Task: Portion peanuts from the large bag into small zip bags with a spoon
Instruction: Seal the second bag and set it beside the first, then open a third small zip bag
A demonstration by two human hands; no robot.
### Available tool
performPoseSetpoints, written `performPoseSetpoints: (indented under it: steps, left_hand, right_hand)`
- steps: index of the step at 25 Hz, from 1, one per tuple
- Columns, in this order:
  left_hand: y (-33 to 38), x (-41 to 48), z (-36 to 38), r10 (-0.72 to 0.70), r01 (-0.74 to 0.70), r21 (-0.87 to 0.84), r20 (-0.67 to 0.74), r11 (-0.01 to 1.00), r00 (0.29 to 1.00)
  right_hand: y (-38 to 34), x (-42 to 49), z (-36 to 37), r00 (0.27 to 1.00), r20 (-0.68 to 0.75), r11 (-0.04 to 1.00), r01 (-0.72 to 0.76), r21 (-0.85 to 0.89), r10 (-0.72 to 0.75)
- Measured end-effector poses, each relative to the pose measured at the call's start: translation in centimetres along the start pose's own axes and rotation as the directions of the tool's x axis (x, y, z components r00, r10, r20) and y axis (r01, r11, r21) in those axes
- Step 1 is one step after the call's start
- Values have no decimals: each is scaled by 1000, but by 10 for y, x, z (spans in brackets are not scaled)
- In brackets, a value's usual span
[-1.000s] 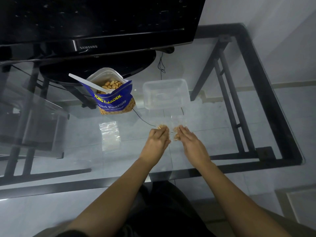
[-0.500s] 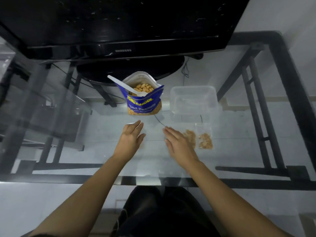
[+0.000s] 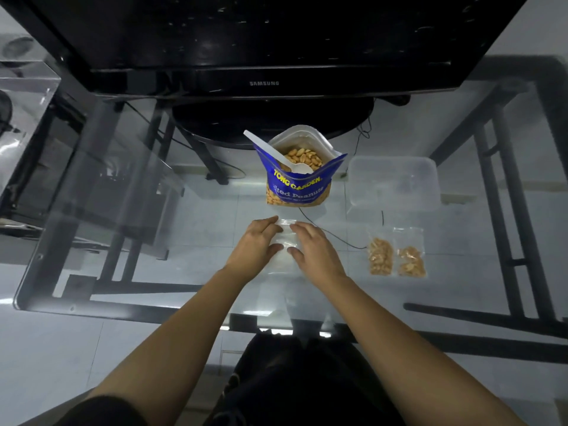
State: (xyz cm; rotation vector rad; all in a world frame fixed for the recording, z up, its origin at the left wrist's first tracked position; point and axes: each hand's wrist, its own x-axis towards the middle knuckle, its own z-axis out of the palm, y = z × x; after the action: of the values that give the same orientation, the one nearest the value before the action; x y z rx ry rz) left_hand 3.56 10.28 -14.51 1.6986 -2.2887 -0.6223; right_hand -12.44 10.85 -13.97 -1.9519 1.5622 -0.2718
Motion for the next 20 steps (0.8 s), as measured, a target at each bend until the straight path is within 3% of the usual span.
performPoseSetpoints:
  steps: [7, 10, 12, 16, 20]
  left_hand:
    - [-1, -1, -6, 107, -107, 9, -66, 994, 992]
    - [2, 2, -22, 141, -145, -68, -62, 987, 988]
    - [8, 3, -40, 25, -17, -266, 27, 964, 999]
    - [18, 3, -73, -139, 241, -586, 214, 774, 967]
    - [25, 3, -100, -81, 319, -780, 329, 538, 941]
  right_hand:
    - [-10, -3, -2, 993, -77, 992, -84, 94, 91]
    - [-18, -9, -6, 976, -86, 925, -157, 347, 198]
    - [-23, -14, -13, 958, -71, 812, -195, 550, 278]
    - [-32, -23, -37, 940, -18, 574, -193, 796, 342]
    - [-40, -28, -70, 963, -9, 581, -156, 799, 271]
